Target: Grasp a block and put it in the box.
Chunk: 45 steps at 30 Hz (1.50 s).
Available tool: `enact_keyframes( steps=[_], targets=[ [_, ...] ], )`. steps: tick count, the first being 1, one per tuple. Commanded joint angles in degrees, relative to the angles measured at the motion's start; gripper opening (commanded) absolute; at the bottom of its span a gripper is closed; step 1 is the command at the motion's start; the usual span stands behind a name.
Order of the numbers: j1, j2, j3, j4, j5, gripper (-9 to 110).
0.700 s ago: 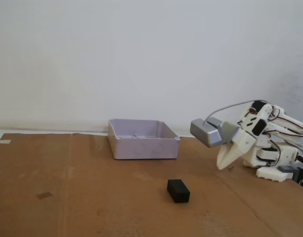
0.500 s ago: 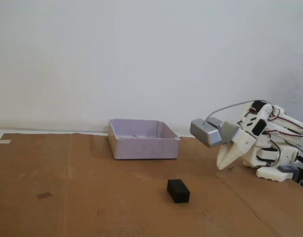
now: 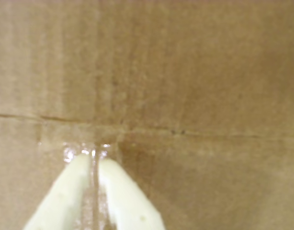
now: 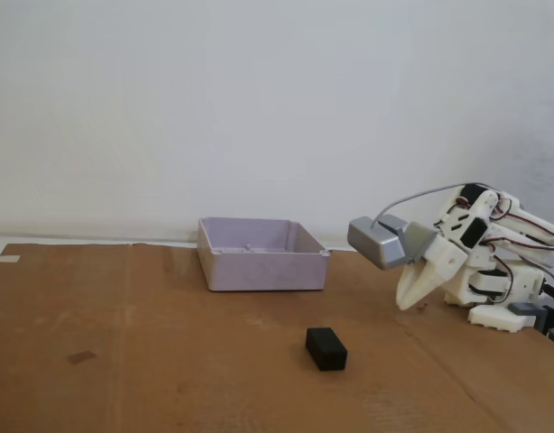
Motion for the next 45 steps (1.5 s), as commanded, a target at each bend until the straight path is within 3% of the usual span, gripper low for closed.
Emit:
enact_keyframes(
  steps=[1, 21, 35, 45],
  targets=[
    [-0.2, 1.4, 2.4, 10.1, -0.1, 0],
    [-0.2, 1.6, 2.3, 9.7, 0.5, 0],
    [-0.6, 0.8, 0.1, -12.0, 0.5, 0],
    [-0.7, -12.1, -11.2, -12.7, 2.6, 0]
  ],
)
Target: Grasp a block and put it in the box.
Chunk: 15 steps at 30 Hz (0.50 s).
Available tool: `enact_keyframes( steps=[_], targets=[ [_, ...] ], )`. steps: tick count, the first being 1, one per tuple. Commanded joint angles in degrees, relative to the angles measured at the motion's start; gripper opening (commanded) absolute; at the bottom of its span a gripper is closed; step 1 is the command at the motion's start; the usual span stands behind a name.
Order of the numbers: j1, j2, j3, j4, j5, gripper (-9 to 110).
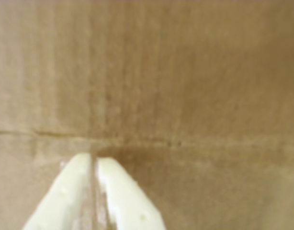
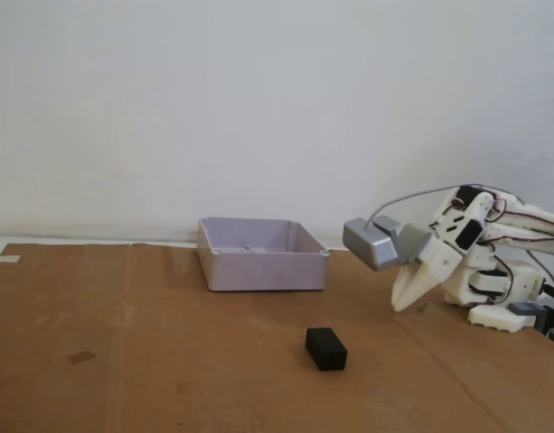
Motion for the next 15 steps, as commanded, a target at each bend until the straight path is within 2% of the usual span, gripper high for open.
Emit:
enact_keyframes(
  steps=[1, 15],
  targets=[
    [-0.9, -3.7, -11.2, -2.5, 0.7, 0],
    [-3.7, -25.7, -35.8, -2.5, 2.8, 0]
  ],
)
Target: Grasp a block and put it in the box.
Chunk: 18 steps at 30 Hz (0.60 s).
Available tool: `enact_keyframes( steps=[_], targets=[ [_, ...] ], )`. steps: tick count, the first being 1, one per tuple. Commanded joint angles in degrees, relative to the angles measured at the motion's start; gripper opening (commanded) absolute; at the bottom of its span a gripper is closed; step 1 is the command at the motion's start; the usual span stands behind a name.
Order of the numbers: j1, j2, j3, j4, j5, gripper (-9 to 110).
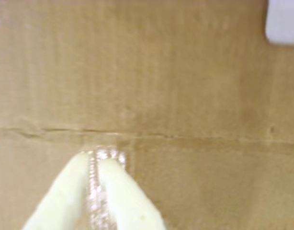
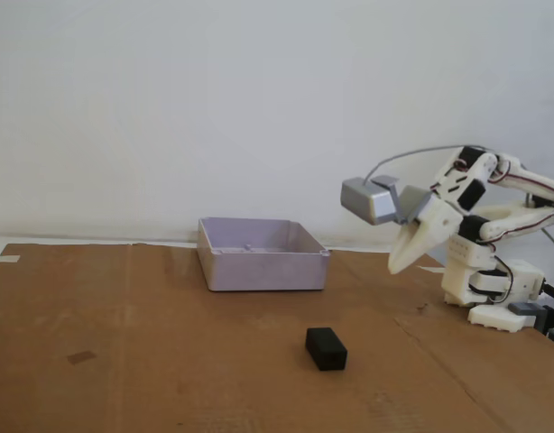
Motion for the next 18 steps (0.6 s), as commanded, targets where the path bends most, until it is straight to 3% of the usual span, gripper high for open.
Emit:
enact_keyframes(
  steps=[1, 18],
  targets=[
    [-1.9, -6.0, -12.7, -2.5, 0.5, 0],
    [-9.0, -27.9, -34.8, -2.5, 0.5, 0]
  ],
)
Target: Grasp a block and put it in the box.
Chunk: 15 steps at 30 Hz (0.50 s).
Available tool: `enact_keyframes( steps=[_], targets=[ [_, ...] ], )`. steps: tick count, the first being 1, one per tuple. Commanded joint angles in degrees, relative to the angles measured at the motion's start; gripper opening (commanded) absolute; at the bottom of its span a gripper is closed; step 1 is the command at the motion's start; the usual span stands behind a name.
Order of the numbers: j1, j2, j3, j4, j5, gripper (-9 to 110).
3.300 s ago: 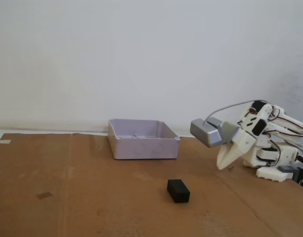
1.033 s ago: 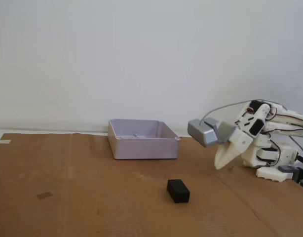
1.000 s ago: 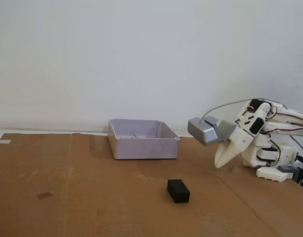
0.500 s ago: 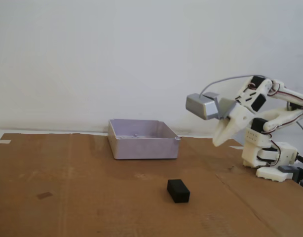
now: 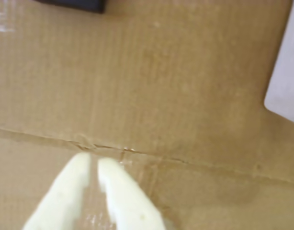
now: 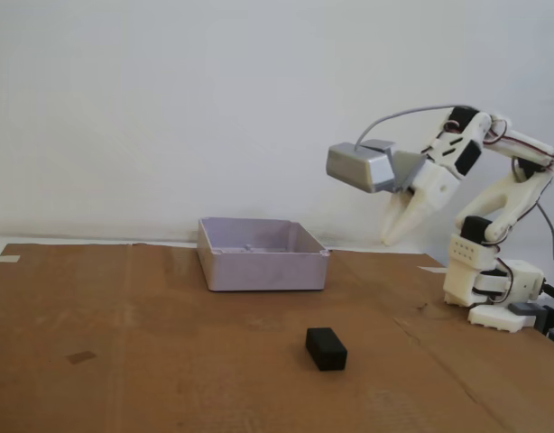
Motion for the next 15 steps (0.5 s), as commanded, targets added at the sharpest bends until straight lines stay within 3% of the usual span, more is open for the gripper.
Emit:
enact_keyframes(
  steps=[1, 15],
  targets=[
    [-1.4, -0.7, -8.0, -2.5, 0.5, 0],
    [-6.7, -10.9, -8.3, -12.7, 5.8, 0]
  ],
)
